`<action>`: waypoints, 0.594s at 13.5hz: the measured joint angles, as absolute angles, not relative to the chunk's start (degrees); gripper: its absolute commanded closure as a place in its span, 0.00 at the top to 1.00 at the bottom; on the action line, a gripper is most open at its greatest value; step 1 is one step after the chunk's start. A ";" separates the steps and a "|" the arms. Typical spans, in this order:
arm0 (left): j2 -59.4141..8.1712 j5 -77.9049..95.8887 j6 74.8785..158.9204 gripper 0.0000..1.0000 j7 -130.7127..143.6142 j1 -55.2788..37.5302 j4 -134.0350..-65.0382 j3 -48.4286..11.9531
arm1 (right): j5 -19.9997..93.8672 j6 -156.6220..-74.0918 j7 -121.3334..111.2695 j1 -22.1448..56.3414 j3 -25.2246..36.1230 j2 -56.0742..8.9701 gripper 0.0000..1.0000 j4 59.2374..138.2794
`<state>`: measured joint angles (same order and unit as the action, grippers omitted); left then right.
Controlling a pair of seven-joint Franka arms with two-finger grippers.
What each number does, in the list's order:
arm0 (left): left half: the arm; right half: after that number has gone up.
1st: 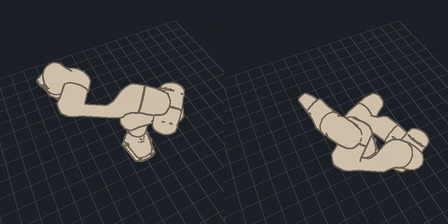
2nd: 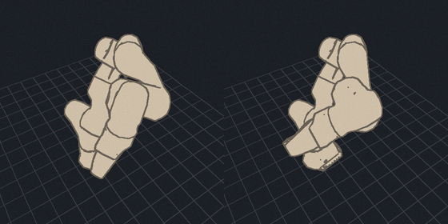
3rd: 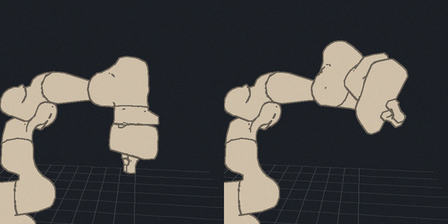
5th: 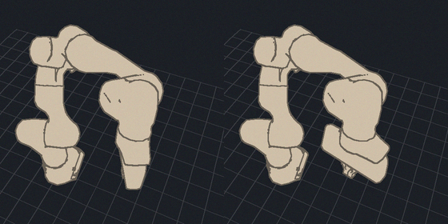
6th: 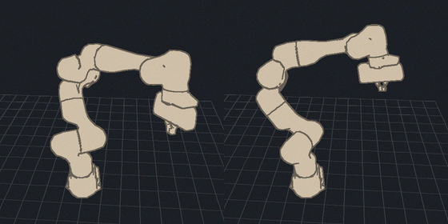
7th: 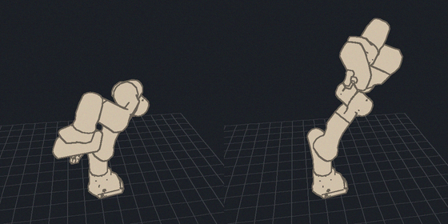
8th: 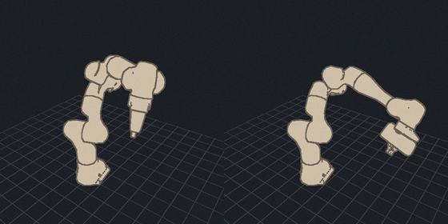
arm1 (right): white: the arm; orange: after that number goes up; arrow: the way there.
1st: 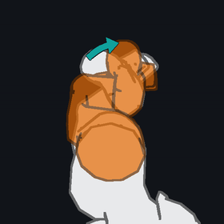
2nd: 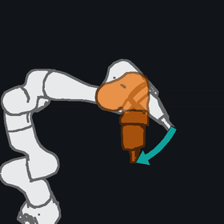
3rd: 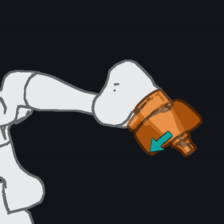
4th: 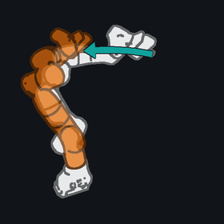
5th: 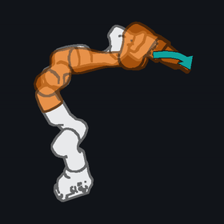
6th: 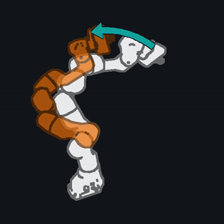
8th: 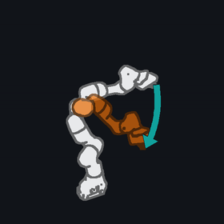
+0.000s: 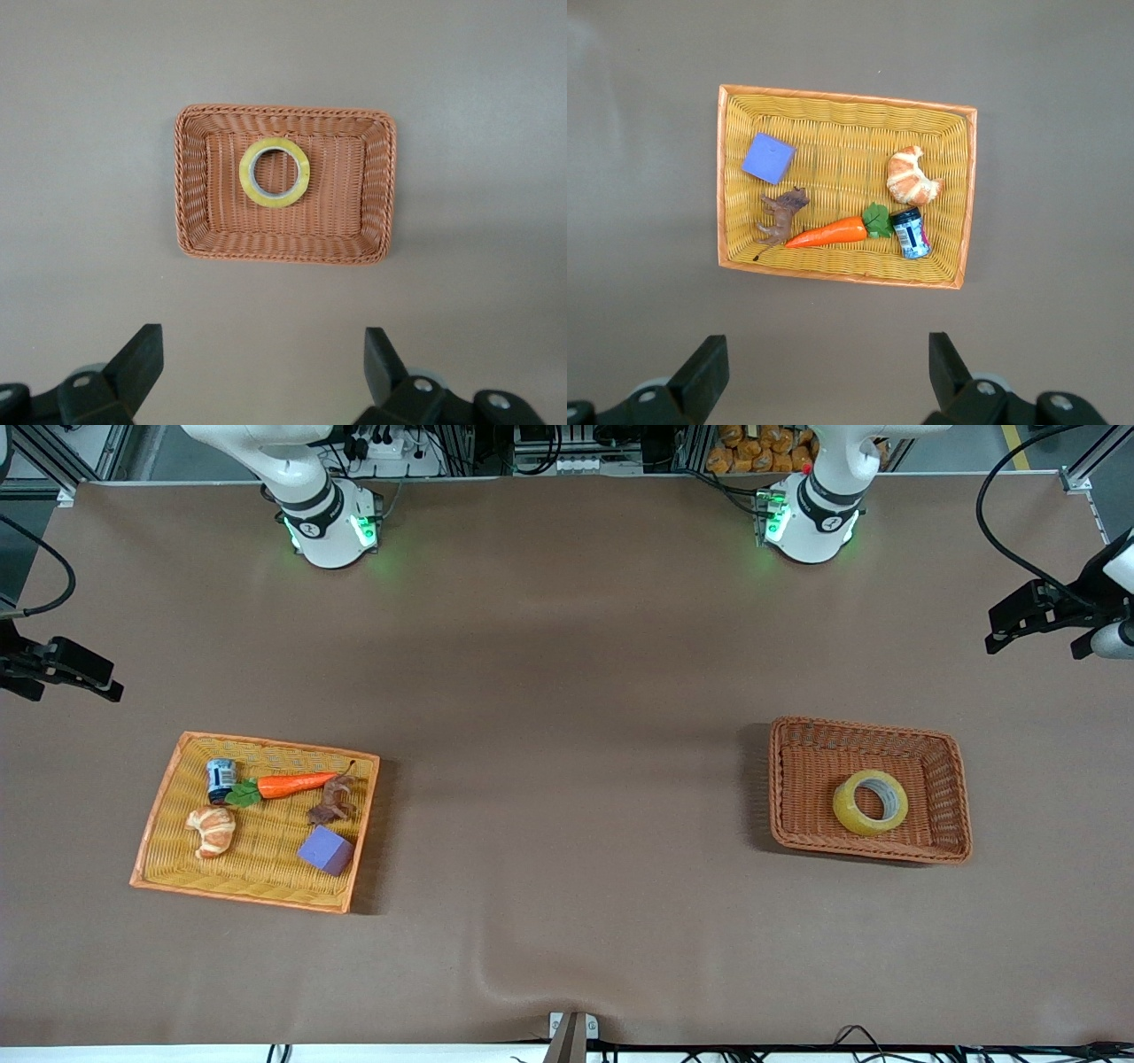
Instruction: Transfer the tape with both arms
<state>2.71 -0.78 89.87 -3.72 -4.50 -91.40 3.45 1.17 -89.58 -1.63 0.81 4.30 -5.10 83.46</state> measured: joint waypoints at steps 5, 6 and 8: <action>2.71 -0.78 89.50 1.00 -3.72 -4.50 -91.40 3.45 | 1.17 -89.57 -1.62 0.81 4.30 -5.13 1.00 83.47; 2.71 -0.78 89.46 1.00 -3.72 -4.50 -91.39 3.45 | 1.17 -89.57 -1.62 0.81 4.30 -5.14 1.00 83.47; 2.71 -0.78 89.37 1.00 -3.72 -4.50 -91.39 3.45 | 1.17 -89.57 -1.62 0.81 4.30 -5.15 1.00 83.47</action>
<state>2.71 -0.78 89.37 -3.72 -4.50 -91.39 3.45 1.17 -89.57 -1.62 0.81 4.30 -5.15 83.47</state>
